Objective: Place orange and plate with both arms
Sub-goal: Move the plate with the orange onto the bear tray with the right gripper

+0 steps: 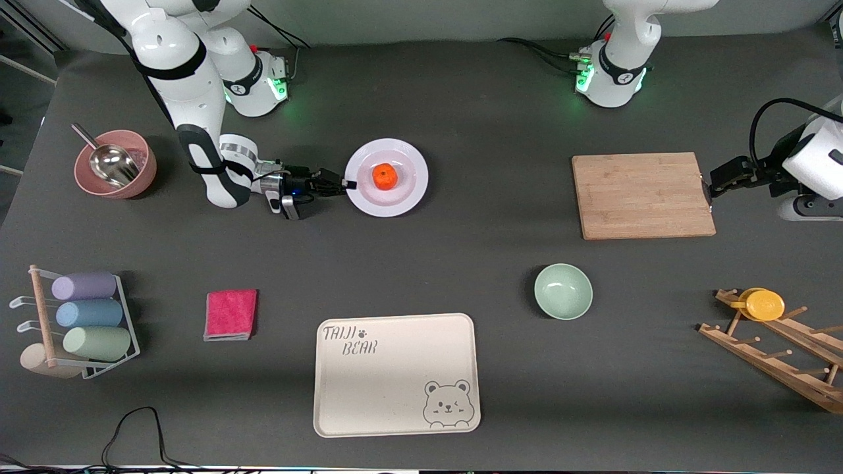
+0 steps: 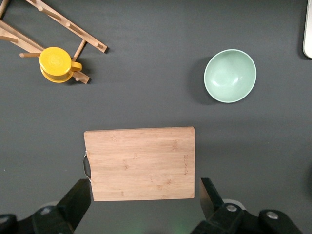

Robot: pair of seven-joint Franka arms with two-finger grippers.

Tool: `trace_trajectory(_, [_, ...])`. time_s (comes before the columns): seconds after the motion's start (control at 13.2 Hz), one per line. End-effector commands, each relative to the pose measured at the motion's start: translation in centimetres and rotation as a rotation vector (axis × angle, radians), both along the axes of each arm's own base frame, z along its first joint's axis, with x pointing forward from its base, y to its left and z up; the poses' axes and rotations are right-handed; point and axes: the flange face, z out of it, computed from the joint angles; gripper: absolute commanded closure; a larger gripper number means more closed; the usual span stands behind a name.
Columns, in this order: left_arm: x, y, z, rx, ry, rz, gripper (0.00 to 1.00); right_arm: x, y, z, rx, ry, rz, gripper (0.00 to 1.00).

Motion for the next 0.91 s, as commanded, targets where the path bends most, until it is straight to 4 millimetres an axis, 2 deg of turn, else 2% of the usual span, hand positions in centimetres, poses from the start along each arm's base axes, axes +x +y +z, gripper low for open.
trace_trajectory(0.0, [0.0, -0.1, 0.5, -0.003, 0.010, -0.015, 0.00, 1.1, 0.8, 0.5, 0.039, 0.015, -0.012, 1.00])
trace_trajectory(0.23, [-0.1, -0.1, 0.5, -0.003, 0.012, -0.009, 0.00, 4.0, 1.4, 2.3, 0.065, 0.001, -0.021, 1.00])
trace_trajectory(0.38, [-0.1, -0.1, 0.4, -0.002, 0.013, -0.006, 0.00, 7.0, 1.4, 3.8, 0.079, 0.003, -0.033, 1.00])
trace_trajectory(0.83, [-0.1, -0.2, 0.5, -0.007, 0.012, -0.010, 0.00, 19.9, 1.1, 9.4, 0.086, -0.011, -0.044, 1.00])
